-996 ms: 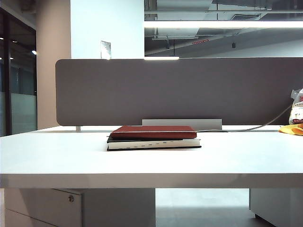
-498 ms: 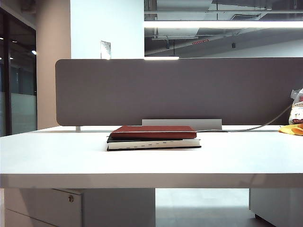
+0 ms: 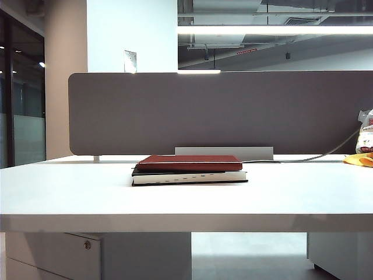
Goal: Pick up the red book and place it on top of the black book.
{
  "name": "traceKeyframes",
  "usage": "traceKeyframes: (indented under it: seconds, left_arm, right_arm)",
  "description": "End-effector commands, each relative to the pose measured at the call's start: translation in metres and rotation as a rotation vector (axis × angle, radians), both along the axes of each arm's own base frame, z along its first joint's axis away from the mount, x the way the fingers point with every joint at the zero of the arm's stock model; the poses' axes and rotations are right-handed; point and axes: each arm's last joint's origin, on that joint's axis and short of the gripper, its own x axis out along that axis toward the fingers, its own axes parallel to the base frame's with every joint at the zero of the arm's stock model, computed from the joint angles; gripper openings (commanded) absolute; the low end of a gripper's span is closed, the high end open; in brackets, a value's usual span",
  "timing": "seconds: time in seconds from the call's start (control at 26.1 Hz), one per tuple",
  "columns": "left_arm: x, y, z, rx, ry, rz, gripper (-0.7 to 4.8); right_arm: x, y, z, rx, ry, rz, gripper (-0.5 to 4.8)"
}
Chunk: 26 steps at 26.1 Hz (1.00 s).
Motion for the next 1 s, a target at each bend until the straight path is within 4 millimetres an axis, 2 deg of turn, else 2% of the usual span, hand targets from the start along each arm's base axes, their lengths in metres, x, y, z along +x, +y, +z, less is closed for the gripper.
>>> traceKeyframes:
  seconds: [0.04, 0.73, 0.88, 1.0]
  left_arm:
    - [0.0, 0.0, 0.001, -0.001, -0.015, -0.003, -0.04]
    - [0.0, 0.0, 0.001, -0.001, -0.015, -0.003, -0.04]
    - [0.0, 0.0, 0.001, -0.001, -0.014, -0.003, -0.04]
    - [0.0, 0.0, 0.001, 0.0, -0.015, -0.003, -0.04]
  right_arm:
    - [0.001, 0.0, 0.002, -0.006, -0.022, -0.003, -0.01]
    - [0.001, 0.0, 0.002, -0.002, -0.022, 0.004, -0.01]
    - [-0.006, 0.0, 0.012, -0.001, -0.097, 0.004, -0.01]
    - [-0.012, 0.0, 0.028, 0.002, -0.241, 0.004, -0.01]
